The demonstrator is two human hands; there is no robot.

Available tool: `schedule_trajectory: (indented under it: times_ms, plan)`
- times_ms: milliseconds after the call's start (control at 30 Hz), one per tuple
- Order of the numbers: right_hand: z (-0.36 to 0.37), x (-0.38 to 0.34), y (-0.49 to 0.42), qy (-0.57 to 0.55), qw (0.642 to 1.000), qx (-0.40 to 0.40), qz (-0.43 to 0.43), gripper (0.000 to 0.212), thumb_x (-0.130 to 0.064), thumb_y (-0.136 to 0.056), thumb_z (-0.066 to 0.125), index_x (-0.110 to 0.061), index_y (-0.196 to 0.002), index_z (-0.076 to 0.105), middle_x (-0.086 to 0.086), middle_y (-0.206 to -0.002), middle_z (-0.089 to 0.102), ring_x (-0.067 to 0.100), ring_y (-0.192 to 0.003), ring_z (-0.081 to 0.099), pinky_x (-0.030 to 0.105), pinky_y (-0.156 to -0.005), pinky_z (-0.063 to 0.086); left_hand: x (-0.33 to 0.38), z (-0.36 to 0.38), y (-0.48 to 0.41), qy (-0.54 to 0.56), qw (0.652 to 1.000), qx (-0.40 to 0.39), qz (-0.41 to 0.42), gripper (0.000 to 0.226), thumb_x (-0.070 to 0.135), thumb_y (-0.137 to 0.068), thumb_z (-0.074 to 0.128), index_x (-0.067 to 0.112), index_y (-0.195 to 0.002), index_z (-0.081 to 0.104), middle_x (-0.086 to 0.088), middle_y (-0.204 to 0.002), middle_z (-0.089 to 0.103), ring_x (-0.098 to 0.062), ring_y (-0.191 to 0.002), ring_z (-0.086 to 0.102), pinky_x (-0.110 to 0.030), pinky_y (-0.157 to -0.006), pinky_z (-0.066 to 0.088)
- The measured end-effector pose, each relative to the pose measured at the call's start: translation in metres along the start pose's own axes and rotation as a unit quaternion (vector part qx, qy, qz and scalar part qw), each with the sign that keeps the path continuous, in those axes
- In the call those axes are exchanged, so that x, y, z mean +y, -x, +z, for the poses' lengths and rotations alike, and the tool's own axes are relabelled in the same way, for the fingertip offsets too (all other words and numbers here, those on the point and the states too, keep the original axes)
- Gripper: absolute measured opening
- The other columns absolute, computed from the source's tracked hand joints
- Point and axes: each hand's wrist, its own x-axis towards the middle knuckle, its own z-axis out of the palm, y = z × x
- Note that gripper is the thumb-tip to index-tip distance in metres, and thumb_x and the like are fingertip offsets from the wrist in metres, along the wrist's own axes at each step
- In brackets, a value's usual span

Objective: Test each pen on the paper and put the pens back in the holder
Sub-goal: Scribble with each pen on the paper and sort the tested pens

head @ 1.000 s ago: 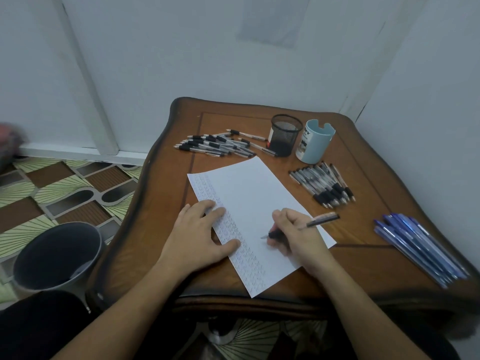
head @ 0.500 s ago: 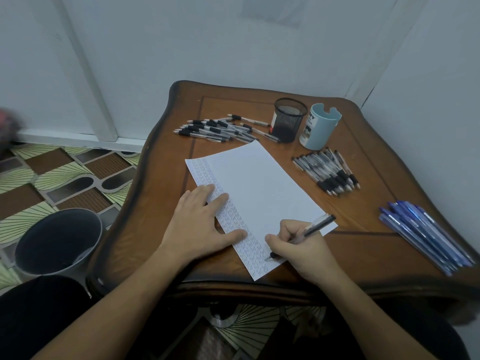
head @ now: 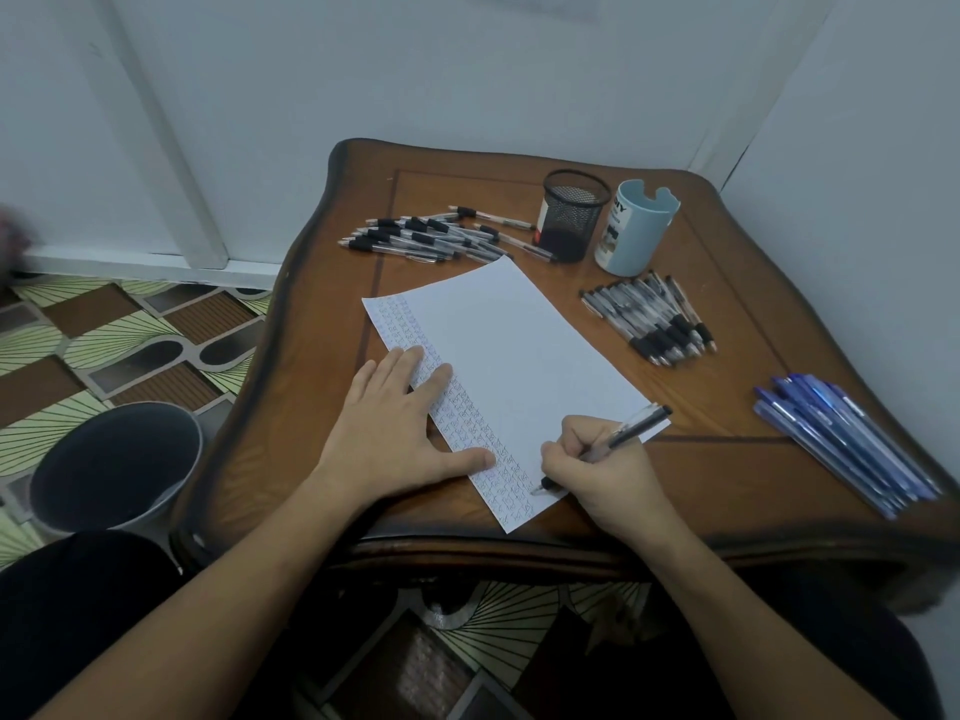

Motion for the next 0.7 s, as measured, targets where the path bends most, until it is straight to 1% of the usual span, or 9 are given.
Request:
schedule_trajectory:
  times_ms: [133,167,233,267,367,433,533,600,700]
  plan:
    - [0.0002,0.0003,-0.0007,0.002,1.0,0.0,-0.002,0.038,-0.015,-0.072,0.062,-0.018,-0.048,0.033,-0.005,-0.05,0.028,0.007,-0.049,0.032,0.02,-0.048,0.027,0.0005,-0.0001,-0.0007,-0.004,1.0,0.001,0.001,0.118,0.101,-0.053,0.016,0.035,-0.151,0.019,-0.001,-0.162,0.006,-0.019,-0.148,-0.001,-0.04,-0.117,-0.007]
    - [-0.0002,0.0001,-0.0008,0.002,1.0,0.0,-0.003,0.04,-0.013,-0.073,0.063,-0.017,-0.048,0.033,-0.002,-0.051,0.028,0.009,-0.05,0.034,0.019,-0.048,0.029,0.0007,-0.0001,-0.0006,-0.004,1.0,0.001,0.0,0.118,0.101,-0.053,0.016,0.034,-0.151,0.019,-0.001,-0.162,0.006,-0.019,-0.148,0.0,-0.04,-0.117,-0.006]
    - [-0.0014,0.0002,-0.0009,-0.016,1.0,0.002,0.0,0.043,0.0,-0.077,0.064,-0.014,-0.05,0.033,0.005,-0.054,0.027,0.01,-0.05,0.036,0.014,-0.048,0.036,0.0011,-0.0006,-0.0002,-0.003,1.0,-0.002,-0.002,0.119,0.1,-0.052,0.016,0.034,-0.151,0.019,-0.001,-0.162,0.006,-0.02,-0.148,0.0,-0.041,-0.117,-0.006]
    - [-0.0017,-0.0001,-0.0009,-0.029,1.0,0.002,0.003,0.043,0.004,-0.077,0.063,-0.012,-0.051,0.033,0.006,-0.055,0.026,0.01,-0.048,0.037,0.013,-0.048,0.039,0.0013,-0.0009,0.0,-0.003,1.0,-0.003,-0.003,0.119,0.1,-0.052,0.016,0.033,-0.151,0.019,-0.002,-0.162,0.007,-0.02,-0.148,0.0,-0.041,-0.117,-0.006]
    - [-0.0012,0.0,-0.0015,-0.024,1.0,0.005,-0.003,0.049,0.005,-0.078,0.064,-0.017,-0.05,0.031,-0.001,-0.052,0.026,0.009,-0.047,0.036,0.015,-0.048,0.039,0.0023,-0.0023,0.0004,-0.006,1.0,-0.004,-0.001,0.12,0.1,-0.052,0.016,0.033,-0.151,0.02,-0.002,-0.162,0.007,-0.02,-0.148,0.0,-0.04,-0.117,-0.006]
    - [0.0,0.0012,-0.0021,-0.007,1.0,0.009,-0.009,0.048,0.0,-0.078,0.064,-0.017,-0.049,0.031,0.0,-0.053,0.026,0.015,-0.053,0.039,0.02,-0.049,0.037,0.0025,-0.0026,0.0002,-0.01,1.0,-0.004,-0.001,0.12,0.1,-0.051,0.015,0.032,-0.151,0.02,-0.003,-0.161,0.008,-0.021,-0.148,0.001,-0.041,-0.117,-0.006]
    - [-0.0016,0.0029,-0.0031,-0.021,0.999,0.025,-0.005,0.038,-0.01,-0.072,0.06,-0.012,-0.05,0.031,0.007,-0.055,0.028,0.023,-0.058,0.046,0.018,-0.049,0.039,0.0027,-0.0024,0.0001,-0.006,1.0,-0.008,-0.001,0.12,0.1,-0.051,0.016,0.033,-0.151,0.02,-0.003,-0.162,0.007,-0.021,-0.148,0.0,-0.041,-0.117,-0.006]
    - [-0.0013,0.0031,-0.0033,-0.03,0.999,0.023,-0.005,0.037,-0.011,-0.072,0.061,-0.011,-0.049,0.031,0.008,-0.055,0.029,0.025,-0.059,0.047,0.017,-0.049,0.041,0.0017,-0.0019,-0.0003,-0.007,1.0,-0.008,-0.001,0.12,0.1,-0.052,0.016,0.033,-0.151,0.02,-0.003,-0.162,0.007,-0.021,-0.148,0.0,-0.041,-0.117,-0.007]
    - [0.0002,0.0023,-0.0027,-0.028,0.999,0.019,-0.006,0.041,-0.008,-0.074,0.062,-0.018,-0.048,0.032,0.007,-0.054,0.028,0.024,-0.058,0.046,0.016,-0.049,0.041,0.0014,-0.0011,-0.0011,-0.007,1.0,-0.007,0.001,0.119,0.1,-0.052,0.016,0.033,-0.15,0.021,-0.003,-0.161,0.008,-0.021,-0.148,0.001,-0.042,-0.117,-0.006]
